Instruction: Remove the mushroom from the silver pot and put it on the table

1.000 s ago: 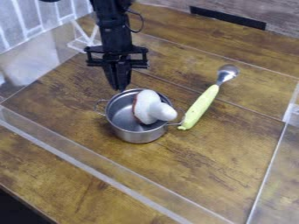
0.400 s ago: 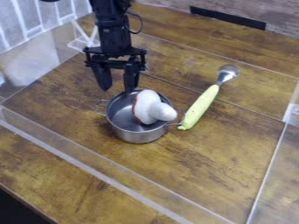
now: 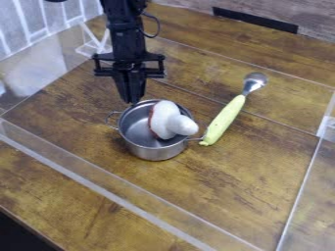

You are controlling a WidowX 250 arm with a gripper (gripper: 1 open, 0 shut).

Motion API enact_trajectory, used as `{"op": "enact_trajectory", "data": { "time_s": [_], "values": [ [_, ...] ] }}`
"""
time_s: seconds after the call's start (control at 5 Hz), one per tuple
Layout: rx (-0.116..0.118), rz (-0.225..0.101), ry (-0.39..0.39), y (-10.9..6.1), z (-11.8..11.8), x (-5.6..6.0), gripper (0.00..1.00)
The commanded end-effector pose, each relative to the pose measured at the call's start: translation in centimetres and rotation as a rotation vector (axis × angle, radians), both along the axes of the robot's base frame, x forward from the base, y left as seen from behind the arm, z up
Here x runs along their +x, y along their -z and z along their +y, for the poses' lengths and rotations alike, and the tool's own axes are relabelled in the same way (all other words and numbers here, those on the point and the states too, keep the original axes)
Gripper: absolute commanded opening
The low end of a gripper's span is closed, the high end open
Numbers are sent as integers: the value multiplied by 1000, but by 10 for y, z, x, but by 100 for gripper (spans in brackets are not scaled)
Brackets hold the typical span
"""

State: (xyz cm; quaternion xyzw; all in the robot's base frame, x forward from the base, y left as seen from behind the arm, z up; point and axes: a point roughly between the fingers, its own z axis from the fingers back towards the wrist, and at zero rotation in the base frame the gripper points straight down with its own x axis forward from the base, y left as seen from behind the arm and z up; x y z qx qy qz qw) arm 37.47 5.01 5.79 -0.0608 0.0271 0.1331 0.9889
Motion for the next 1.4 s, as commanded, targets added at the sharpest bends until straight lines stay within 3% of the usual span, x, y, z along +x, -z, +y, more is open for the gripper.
{"op": "enact_trajectory", "data": {
  "time_s": [0.0, 0.2, 0.4, 0.6, 1.0, 1.2],
  "values": [
    [21, -90, -51, -32, 10, 9, 100],
    [23, -87, -110, -26, 12, 6, 0],
    [18, -73, -107, -22, 4, 9, 100],
    [11, -58, -106, -18, -3, 13, 100],
    [6, -30, -39, 12, -17, 22, 100],
    [-36, -11, -67, 12, -19, 20, 0]
  ]
}}
